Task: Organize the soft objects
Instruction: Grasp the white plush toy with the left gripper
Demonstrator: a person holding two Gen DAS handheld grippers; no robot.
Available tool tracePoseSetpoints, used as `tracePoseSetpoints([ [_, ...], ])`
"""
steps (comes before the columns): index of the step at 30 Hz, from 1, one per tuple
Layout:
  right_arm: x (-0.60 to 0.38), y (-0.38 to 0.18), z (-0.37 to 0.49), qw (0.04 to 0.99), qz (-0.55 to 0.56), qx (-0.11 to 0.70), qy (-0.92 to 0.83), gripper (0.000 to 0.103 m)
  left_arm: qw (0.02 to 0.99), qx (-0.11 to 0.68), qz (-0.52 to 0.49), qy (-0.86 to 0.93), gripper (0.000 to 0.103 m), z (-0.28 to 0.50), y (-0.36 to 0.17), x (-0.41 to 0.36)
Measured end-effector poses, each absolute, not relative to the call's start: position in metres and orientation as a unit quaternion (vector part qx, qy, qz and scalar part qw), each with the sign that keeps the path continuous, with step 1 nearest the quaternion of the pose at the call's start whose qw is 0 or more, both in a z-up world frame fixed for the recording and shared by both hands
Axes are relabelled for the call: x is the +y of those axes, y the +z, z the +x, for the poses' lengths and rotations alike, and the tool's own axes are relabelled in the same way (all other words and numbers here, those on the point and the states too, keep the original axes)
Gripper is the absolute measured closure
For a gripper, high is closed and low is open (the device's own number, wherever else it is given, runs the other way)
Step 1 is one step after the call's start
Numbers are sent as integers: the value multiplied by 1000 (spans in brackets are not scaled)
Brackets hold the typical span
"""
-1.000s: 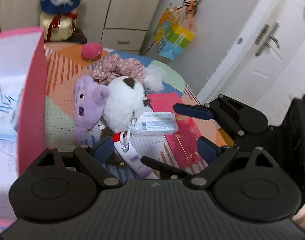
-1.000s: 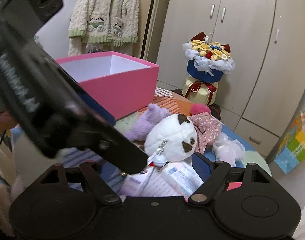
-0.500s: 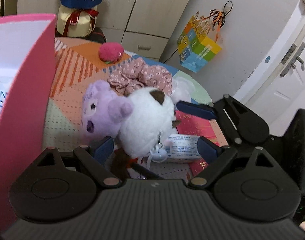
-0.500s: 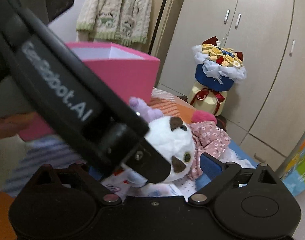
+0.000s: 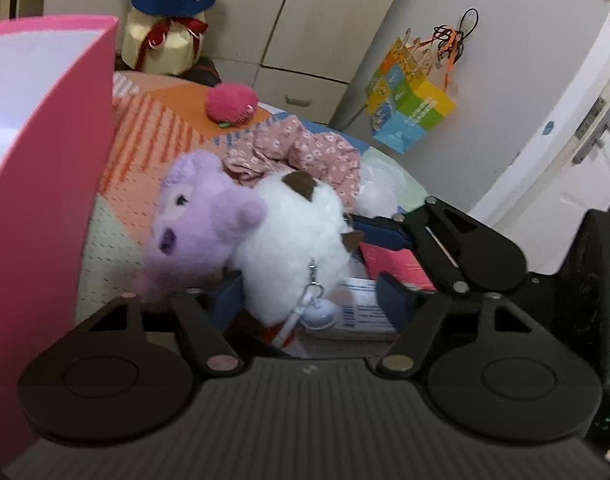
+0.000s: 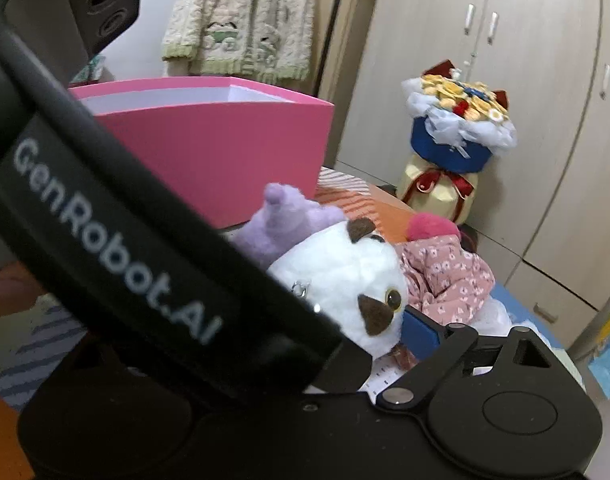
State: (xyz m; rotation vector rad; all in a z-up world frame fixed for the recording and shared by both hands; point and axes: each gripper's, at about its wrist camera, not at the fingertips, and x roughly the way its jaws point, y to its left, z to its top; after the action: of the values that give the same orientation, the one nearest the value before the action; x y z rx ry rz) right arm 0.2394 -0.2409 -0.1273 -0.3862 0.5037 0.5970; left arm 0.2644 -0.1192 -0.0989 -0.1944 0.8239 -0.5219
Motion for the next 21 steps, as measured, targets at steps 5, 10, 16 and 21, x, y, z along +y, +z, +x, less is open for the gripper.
tracePoseSetpoints([
  [5,-241,-123,238,916,-162,244,274,19,880,391,-85,-257,41,259,-96,-117],
  [10,-238,-121,225,924,-150,238,260,24,876,397,-82,-263,41,252,-89,-112],
  [16,-230,-109,201,931,-133,236,243,24,874,395,-57,-278,41,226,-74,-107],
  [21,-219,-97,179,933,-136,236,237,24,876,395,-22,-277,41,199,-61,-103],
])
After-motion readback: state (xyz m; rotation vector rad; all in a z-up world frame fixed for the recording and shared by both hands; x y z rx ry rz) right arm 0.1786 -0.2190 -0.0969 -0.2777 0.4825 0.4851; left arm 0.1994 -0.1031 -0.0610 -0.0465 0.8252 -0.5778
